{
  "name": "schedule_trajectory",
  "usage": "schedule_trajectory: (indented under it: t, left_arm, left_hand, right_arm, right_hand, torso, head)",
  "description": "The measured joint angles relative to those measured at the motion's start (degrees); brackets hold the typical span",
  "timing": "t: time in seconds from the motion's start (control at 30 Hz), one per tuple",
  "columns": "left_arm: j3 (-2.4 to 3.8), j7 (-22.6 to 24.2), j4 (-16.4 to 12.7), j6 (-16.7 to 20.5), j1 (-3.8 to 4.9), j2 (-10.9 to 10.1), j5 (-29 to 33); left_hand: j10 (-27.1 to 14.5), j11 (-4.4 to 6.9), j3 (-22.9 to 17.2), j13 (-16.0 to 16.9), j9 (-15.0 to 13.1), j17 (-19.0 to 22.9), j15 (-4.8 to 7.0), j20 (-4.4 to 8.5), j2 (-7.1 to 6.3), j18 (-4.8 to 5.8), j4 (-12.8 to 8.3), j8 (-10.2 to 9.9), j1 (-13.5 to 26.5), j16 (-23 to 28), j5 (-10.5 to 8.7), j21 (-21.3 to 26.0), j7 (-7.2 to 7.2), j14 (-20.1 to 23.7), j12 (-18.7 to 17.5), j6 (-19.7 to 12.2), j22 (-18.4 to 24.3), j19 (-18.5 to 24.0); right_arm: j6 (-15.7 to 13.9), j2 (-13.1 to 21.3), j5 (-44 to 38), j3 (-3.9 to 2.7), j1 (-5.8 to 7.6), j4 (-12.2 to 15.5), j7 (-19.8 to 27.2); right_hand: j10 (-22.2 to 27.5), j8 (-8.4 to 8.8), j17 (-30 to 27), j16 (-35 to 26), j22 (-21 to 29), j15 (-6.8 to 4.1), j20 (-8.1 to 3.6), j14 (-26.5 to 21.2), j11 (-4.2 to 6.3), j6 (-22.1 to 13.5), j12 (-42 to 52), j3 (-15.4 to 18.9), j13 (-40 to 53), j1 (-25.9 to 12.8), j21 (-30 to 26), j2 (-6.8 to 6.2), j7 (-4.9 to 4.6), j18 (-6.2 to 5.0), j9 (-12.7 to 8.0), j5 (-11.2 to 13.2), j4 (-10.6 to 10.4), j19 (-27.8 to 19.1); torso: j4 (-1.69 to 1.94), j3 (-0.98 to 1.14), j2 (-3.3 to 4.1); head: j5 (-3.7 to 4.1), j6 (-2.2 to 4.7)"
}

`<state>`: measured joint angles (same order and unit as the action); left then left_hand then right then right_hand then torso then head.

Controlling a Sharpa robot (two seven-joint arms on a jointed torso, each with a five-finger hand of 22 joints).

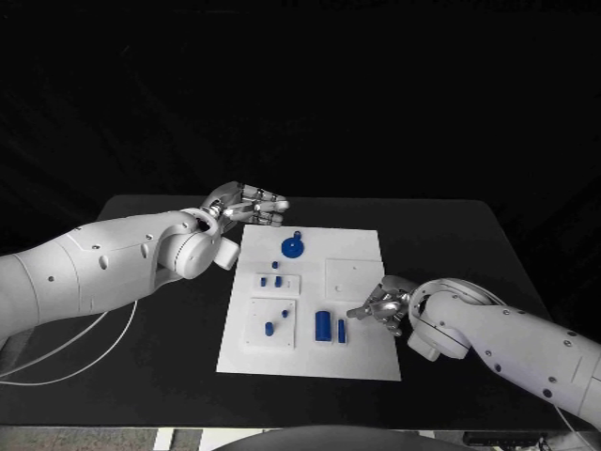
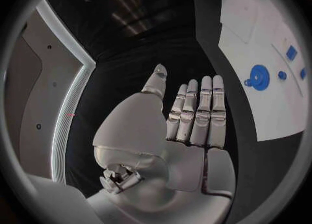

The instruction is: Assemble the parts on the task board

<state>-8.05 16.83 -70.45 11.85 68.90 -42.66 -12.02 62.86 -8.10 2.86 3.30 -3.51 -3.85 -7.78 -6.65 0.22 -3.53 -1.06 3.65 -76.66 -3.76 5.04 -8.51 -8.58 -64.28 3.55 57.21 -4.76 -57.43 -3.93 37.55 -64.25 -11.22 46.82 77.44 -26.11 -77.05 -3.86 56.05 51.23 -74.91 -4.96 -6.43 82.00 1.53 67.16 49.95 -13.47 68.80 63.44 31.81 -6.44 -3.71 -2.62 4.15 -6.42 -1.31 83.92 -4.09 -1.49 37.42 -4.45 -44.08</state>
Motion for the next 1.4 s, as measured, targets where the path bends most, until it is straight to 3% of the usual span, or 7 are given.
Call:
schedule_trajectory:
  t: [0.4,0.57,0.97,1.0,1.07,1.23,1.4]
  left_arm:
    - [0.01,3.2,5.7,2.0,-0.58,2.2,5.0]
    - [0.00,4.2,8.2,2.4,-0.85,3.1,7.7]
    - [0.06,5.0,14.0,2.0,-0.89,6.0,11.6]
    - [0.06,5.0,14.0,2.0,-0.88,6.0,11.6]
    - [0.07,5.0,13.8,2.1,-0.88,5.9,11.6]
    - [0.81,4.9,11.1,2.9,-1.55,5.1,11.6]
    - [2.30,5.3,5.3,5.6,-2.90,3.8,11.6]
  left_hand:
    - [1.1,0.72,0.3,0.0,0.0,0.0,0.61,0.00,0.85,0.00,-0.3,0.0,0.1,0.0,0.24,0.0,0.32,-1.0,0.0,0.9,0.1,0.0]
    - [1.6,0.72,0.5,0.0,0.0,0.0,0.61,0.00,1.15,0.00,-0.5,0.0,-0.1,0.0,0.24,0.0,0.52,-1.0,0.0,1.1,0.1,0.0]
    - [0.7,0.89,0.8,0.0,0.0,0.0,0.85,0.02,1.86,0.00,-0.8,0.0,-0.3,0.0,0.24,0.0,1.02,-0.4,0.0,1.0,0.1,0.0]
    - [-1.4,1.67,0.5,-0.3,0.3,0.4,1.57,0.67,1.97,0.00,-0.8,-0.3,1.8,0.5,-0.16,0.9,1.99,1.8,-0.3,-0.8,0.6,2.6]
    - [-5.6,3.14,-0.3,-1.0,1.1,1.2,2.98,2.05,1.68,1.02,-0.4,-1.1,6.9,1.3,-1.30,2.7,3.51,6.0,-1.1,-10.6,1.6,13.5]
    - [-33.3,6.01,-1.7,-2.3,2.5,2.7,5.78,4.71,0.60,2.23,0.5,-2.5,20.6,2.7,-3.47,6.0,6.43,32.4,-2.4,-37.0,3.4,38.6]
    - [-49.8,7.18,-2.1,-2.9,3.1,3.4,6.90,5.80,0.13,2.24,0.9,-3.0,48.4,3.1,-4.22,7.3,7.64,50.2,-2.9,-48.4,4.2,49.2]
  right_arm:
    - [-3.6,-1.4,18.5,-6.10,3.65,-11.4,21.8]
    - [-4.6,-3.9,27.0,-7.91,4.74,-19.0,29.0]
    - [-3.2,-7.7,36.6,-9.89,5.15,-26.0,38.2]
    - [-3.1,-7.7,36.6,-9.86,5.14,-26.0,38.2]
    - [-3.3,-7.6,36.6,-9.75,5.17,-25.9,38.2]
    - [-4.4,-6.3,37.2,-7.94,5.69,-23.3,38.2]
    - [-7.4,-4.3,39.4,-4.70,6.97,-17.6,39.1]
  right_hand:
    - [5.6,0.00,-13.5,-22.3,18.0,1.74,2.30,-2.7,-1.35,-2.2,-22.4,8.9,-23.7,3.6,-27.7,6.39,-1.17,-0.89,-0.2,-10.0,8.8,-2.9]
    - [6.0,0.09,-35.4,-45.4,46.7,8.00,9.05,-8.3,-6.12,-5.7,-44.5,5.1,-61.4,3.3,-27.7,7.74,-3.43,-2.44,-0.5,-10.4,12.3,-17.3]
    - [15.7,0.99,-53.2,-48.0,71.7,11.61,13.63,-17.7,-8.99,-9.1,-46.9,5.9,-66.1,2.3,-27.9,9.25,-3.99,-2.60,-1.3,-8.4,11.9,-25.6]
    - [28.2,2.96,-55.1,-50.2,73.9,7.65,9.13,-30.9,-4.06,-21.7,-49.0,11.2,-68.0,-10.5,-30.6,8.34,0.85,0.84,-3.3,1.6,4.6,-38.1]
    - [39.3,3.66,-55.8,-51.0,74.7,5.57,6.97,-42.4,-2.04,-33.5,-49.6,13.0,-68.6,-23.0,-31.5,6.88,3.11,2.04,-3.9,5.5,2.0,-50.1]
    - [61.1,3.66,-56.0,-51.0,74.8,4.97,6.43,-65.3,-1.54,-53.1,-49.7,13.4,-68.7,-46.3,-31.6,6.50,3.68,2.23,-4.1,6.2,1.5,-69.8]
    - [70.0,3.66,-56.0,-51.0,74.9,4.97,6.43,-74.7,-1.52,-61.0,-49.7,13.4,-68.7,-55.9,-31.6,6.46,3.72,2.24,-4.1,6.2,1.5,-77.8]
  torso:
    - [-0.30,-0.36,-1.62]
    - [-0.41,-0.46,-2.79]
    - [-0.55,0.56,-4.69]
    - [-0.56,0.60,-4.71]
    - [-0.53,0.59,-4.71]
    - [0.13,0.66,-4.91]
    - [1.98,1.04,-5.51]
  head:
    - [1.04,3.23]
    - [1.20,4.29]
    - [0.51,6.51]
    - [0.49,6.56]
    - [0.51,6.55]
    - [1.37,7.12]
    - [3.07,8.55]
